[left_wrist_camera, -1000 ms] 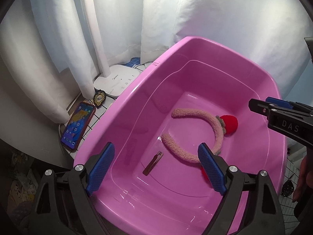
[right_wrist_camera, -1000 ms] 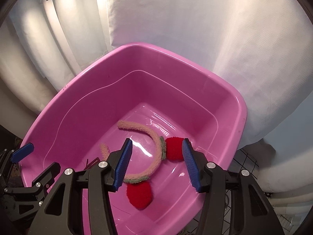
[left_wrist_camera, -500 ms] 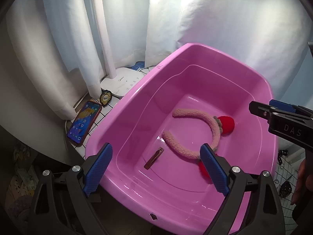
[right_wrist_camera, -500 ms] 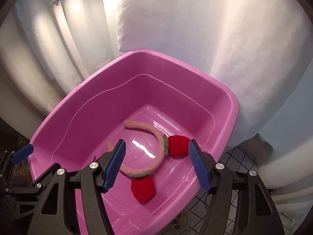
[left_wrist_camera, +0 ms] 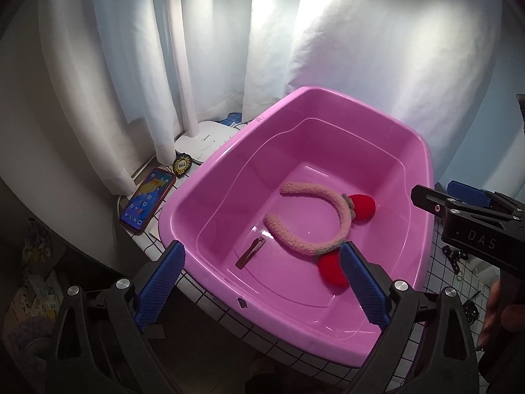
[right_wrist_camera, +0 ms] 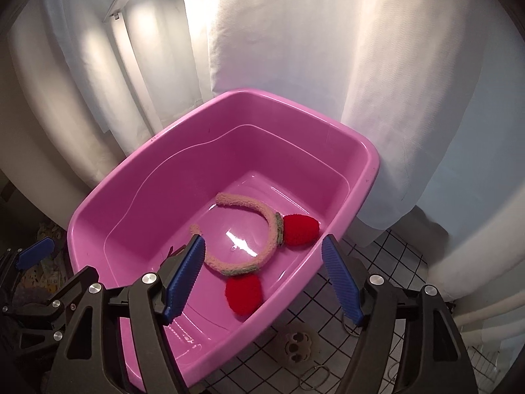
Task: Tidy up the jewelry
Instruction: 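Move the right tool to the pearl claw clip while the left tool approaches the bangle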
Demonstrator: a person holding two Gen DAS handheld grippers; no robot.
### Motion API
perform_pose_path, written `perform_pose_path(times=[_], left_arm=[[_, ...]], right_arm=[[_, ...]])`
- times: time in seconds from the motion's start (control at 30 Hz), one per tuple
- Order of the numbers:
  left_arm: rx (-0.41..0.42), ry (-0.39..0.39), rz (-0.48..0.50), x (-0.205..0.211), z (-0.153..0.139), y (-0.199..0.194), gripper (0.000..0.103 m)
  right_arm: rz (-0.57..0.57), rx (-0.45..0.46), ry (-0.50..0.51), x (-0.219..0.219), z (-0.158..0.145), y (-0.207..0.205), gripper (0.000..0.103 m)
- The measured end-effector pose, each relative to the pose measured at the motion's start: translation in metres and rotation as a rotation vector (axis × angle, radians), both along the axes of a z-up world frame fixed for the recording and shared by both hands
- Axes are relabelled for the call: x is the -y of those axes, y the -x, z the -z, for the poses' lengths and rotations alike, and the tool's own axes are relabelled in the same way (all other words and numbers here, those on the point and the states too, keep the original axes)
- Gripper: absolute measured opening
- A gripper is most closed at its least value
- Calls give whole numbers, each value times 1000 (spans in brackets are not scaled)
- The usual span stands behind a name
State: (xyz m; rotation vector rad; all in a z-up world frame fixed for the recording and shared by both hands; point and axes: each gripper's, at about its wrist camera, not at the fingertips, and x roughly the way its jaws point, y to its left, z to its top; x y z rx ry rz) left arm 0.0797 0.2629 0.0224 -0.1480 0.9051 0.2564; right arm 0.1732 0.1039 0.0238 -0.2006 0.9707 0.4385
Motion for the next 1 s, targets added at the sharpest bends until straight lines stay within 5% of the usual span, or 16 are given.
perform_pose_path(times=[0.27, 0.57, 0.83, 1.0], left_arm=[[54, -39, 31, 34, -10, 39, 97], [87, -12, 132, 96, -3, 79, 97], [58, 18, 259, 164, 27, 93, 97], [-7, 32, 293, 195, 58, 96, 97]], right_arm=[[73, 39, -58, 55, -1, 55, 74], [205, 5, -89, 165, 38, 135, 74], [417, -27, -43, 286, 65, 197, 74], [491, -81, -63, 324, 89, 226, 74]])
